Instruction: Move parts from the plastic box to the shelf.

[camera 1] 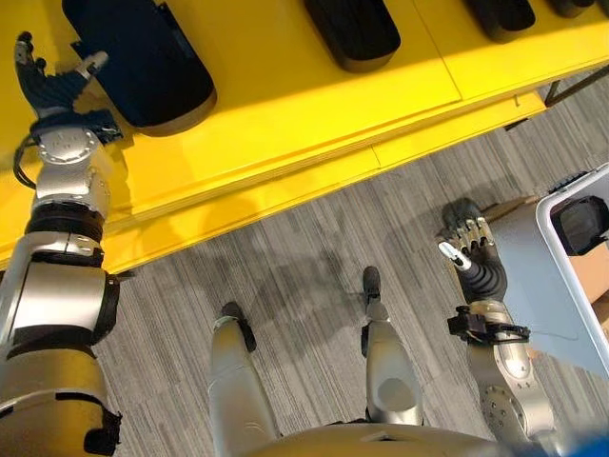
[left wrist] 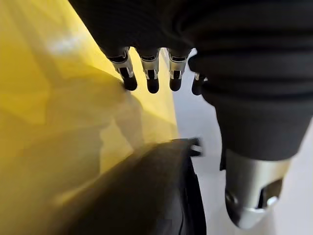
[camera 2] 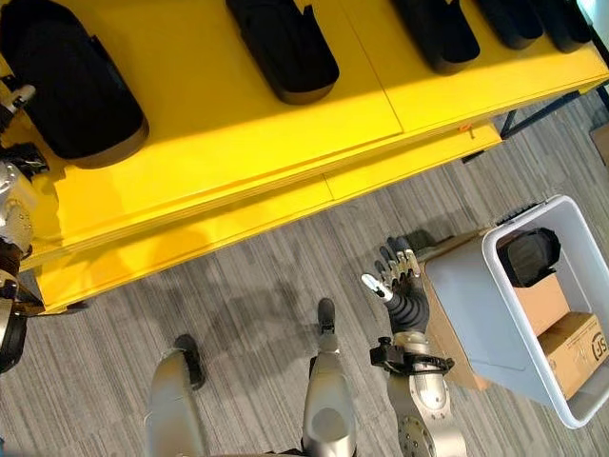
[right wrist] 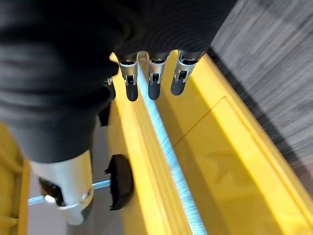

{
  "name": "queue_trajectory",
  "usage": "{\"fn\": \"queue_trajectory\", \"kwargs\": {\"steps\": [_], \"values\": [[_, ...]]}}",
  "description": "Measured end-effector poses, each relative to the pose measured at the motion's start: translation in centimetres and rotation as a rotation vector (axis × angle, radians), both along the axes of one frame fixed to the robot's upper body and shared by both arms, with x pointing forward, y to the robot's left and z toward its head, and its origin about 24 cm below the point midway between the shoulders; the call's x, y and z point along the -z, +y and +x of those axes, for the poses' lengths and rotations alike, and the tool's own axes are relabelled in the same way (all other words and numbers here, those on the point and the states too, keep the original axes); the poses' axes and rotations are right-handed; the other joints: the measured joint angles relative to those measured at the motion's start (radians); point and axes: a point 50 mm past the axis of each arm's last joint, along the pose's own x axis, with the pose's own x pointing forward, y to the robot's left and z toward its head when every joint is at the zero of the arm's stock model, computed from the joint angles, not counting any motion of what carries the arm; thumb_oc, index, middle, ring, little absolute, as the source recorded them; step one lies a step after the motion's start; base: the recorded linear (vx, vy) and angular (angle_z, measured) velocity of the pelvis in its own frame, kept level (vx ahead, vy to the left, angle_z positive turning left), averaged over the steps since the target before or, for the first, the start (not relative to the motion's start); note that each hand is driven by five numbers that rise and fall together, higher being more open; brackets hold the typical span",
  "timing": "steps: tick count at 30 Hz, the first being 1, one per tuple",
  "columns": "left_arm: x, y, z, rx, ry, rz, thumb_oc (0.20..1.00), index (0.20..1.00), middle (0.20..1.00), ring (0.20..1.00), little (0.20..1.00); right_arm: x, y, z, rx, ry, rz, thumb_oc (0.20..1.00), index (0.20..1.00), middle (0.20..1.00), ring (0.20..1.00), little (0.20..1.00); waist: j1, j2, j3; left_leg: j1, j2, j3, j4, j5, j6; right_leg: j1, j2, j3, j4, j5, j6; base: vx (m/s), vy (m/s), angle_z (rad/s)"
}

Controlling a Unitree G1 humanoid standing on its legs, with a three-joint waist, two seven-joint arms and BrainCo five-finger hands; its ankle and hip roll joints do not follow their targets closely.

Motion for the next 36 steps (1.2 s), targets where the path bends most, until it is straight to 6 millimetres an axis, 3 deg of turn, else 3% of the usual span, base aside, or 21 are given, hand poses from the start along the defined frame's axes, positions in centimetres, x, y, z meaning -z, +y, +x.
{"fn": "queue_trajectory", "kwargs": {"steps": [2,4,5,6,7,10,12,13,17,18,19,20,21,22,26,36], "values": [[0.0,-0.1,0.0,-0.001,0.016,0.025,1.000,1.000,1.000,1.000,1.000,0.2,-0.2,-0.2,0.002,0.010,-0.002,1.000,1.000,1.000,1.000,1.000,-0.003,-0.007,-0.005,0.000,-0.014,0.000,0.000,0.003,-0.011,0.004,0.001,0.003,-0.021,0.027,0.018,0.02,0.046,-0.04],[-0.2,0.3,-0.2,-0.012,0.023,0.041,1.000,1.000,1.000,1.000,1.000,0.0,-0.2,0.0,0.002,-0.003,-0.004,1.000,1.000,1.000,1.000,1.000,-0.005,-0.005,-0.006,0.001,-0.013,0.008,-0.018,0.014,-0.018,0.006,-0.001,0.002,-0.041,-0.011,0.058,0.01,0.038,-0.11],[-0.9,0.2,-0.2,-0.011,0.006,0.044,1.000,1.000,1.000,1.000,1.000,-0.1,-0.4,0.0,0.007,-0.007,-0.007,1.000,1.000,1.000,1.000,1.000,-0.008,-0.003,-0.006,-0.004,0.005,0.021,-0.028,0.016,-0.014,-0.012,0.004,0.000,-0.030,-0.028,0.058,0.02,0.056,-0.08],[-1.6,0.0,-0.1,-0.005,-0.006,0.058,1.000,1.000,1.000,1.000,1.000,0.1,-0.5,-0.1,0.008,-0.001,-0.006,1.000,1.000,1.000,1.000,1.000,-0.014,-0.009,-0.009,-0.015,-0.001,0.014,-0.012,0.015,-0.024,-0.023,0.009,0.008,-0.016,0.016,0.022,0.01,0.039,-0.03],[-1.8,-0.2,0.1,0.003,-0.001,0.071,1.000,1.000,1.000,1.000,1.000,0.1,-0.5,-0.2,0.006,0.002,-0.007,1.000,1.000,1.000,1.000,1.000,-0.014,-0.016,-0.014,-0.017,-0.003,0.013,-0.001,0.008,-0.029,-0.024,0.009,0.017,-0.021,0.064,0.007,0.00,0.048,-0.04],[-2.7,-0.3,0.1,0.001,0.001,0.104,1.000,1.000,1.000,1.000,1.000,0.0,-0.4,-0.2,-0.004,-0.007,-0.005,1.000,1.000,1.000,1.000,1.000,-0.013,-0.015,-0.017,-0.029,0.002,0.022,0.015,-0.001,-0.026,-0.027,0.012,0.029,-0.037,0.082,0.007,0.00,0.015,-0.06],[-3.0,-0.4,0.2,0.006,-0.004,0.108,1.000,1.000,1.000,1.000,1.000,0.0,-0.4,-0.2,-0.005,-0.008,-0.005,1.000,1.000,1.000,1.000,1.000,-0.017,-0.015,-0.017,-0.032,0.005,0.022,0.021,-0.002,-0.025,-0.029,0.013,0.028,-0.036,0.109,0.026,0.00,0.009,-0.03],[-3.0,-0.6,0.3,0.013,0.006,0.121,1.000,1.000,1.000,1.000,1.000,0.0,-0.4,-0.2,-0.011,-0.010,-0.004,1.000,1.000,1.000,1.000,1.000,-0.012,-0.015,-0.017,-0.029,0.008,0.023,0.021,-0.002,-0.024,-0.031,0.017,0.025,-0.037,0.151,0.032,-0.01,0.025,-0.08],[-2.8,-0.8,0.6,0.034,0.062,0.175,1.000,1.000,1.000,1.000,1.000,0.0,-0.4,-0.3,-0.027,-0.015,0.019,1.000,1.000,1.000,1.000,1.000,-0.014,-0.014,-0.018,-0.034,0.007,0.049,0.030,-0.018,0.003,-0.049,0.009,0.024,-0.038,0.226,-0.013,-0.01,0.014,-0.10],[-2.5,-0.9,0.8,0.041,0.089,0.190,1.000,1.000,1.000,1.000,1.000,0.3,-0.4,-0.5,-0.026,-0.002,0.024,1.000,1.000,1.000,1.000,1.000,-0.018,-0.020,-0.024,-0.037,0.004,0.058,0.039,-0.027,0.020,-0.048,-0.008,0.023,-0.044,0.192,-0.038,-0.03,0.014,-0.15],[-2.3,-1.0,0.9,0.041,0.113,0.218,1.000,1.000,1.000,1.000,1.000,0.7,-0.8,-0.9,-0.021,0.019,0.013,1.000,1.000,1.000,1.000,1.000,-0.006,-0.001,-0.040,-0.068,0.023,0.067,0.038,-0.022,0.032,-0.085,-0.009,0.026,-0.005,0.037,0.013,-0.03,0.014,-0.15],[-2.5,-1.0,0.9,0.040,0.108,0.217,1.000,1.000,1.000,1.000,1.000,0.8,-0.9,-1.0,-0.017,0.024,0.012,1.000,1.000,1.000,1.000,1.000,-0.008,0.009,-0.045,-0.084,0.028,0.064,0.030,-0.010,0.029,-0.096,0.001,0.026,0.026,0.043,0.022,-0.03,0.018,-0.09],[-3.0,-1.2,0.9,0.037,0.122,0.254,1.000,1.000,1.000,1.000,1.000,1.0,-1.4,-1.6,0.005,0.036,0.014,1.000,1.000,1.000,1.000,1.000,-0.005,0.005,-0.052,-0.097,0.010,0.069,0.017,0.015,0.012,-0.089,0.005,0.019,-0.007,0.067,0.057,0.00,0.006,0.04],[-3.1,-0.9,0.8,0.028,0.130,0.263,1.000,1.000,1.000,1.000,1.000,1.0,-1.6,-1.5,0.015,0.036,0.014,1.000,1.000,1.000,1.000,1.000,-0.009,0.009,-0.050,-0.100,0.011,0.068,0.012,0.021,0.010,-0.086,0.008,0.018,-0.022,0.070,0.063,0.00,0.000,0.00],[-3.0,-0.5,0.6,0.013,0.174,0.313,1.000,1.000,1.000,1.000,1.000,1.0,-1.9,-1.6,0.026,0.036,0.019,1.000,1.000,1.000,1.000,1.000,-0.049,0.017,-0.051,-0.101,0.013,0.072,0.016,0.024,0.013,-0.067,0.007,0.018,-0.060,0.062,0.055,-0.01,0.013,0.00],[-3.3,-1.7,1.3,0.055,0.241,0.430,1.000,1.000,1.000,1.000,1.000,1.1,-1.9,-1.7,-0.004,0.028,0.038,1.000,1.000,1.000,1.000,1.000,-0.061,0.022,-0.048,-0.097,-0.003,0.079,0.019,0.020,0.018,-0.062,-0.003,0.029,-0.062,0.084,0.033,0.00,0.004,0.02]]}}
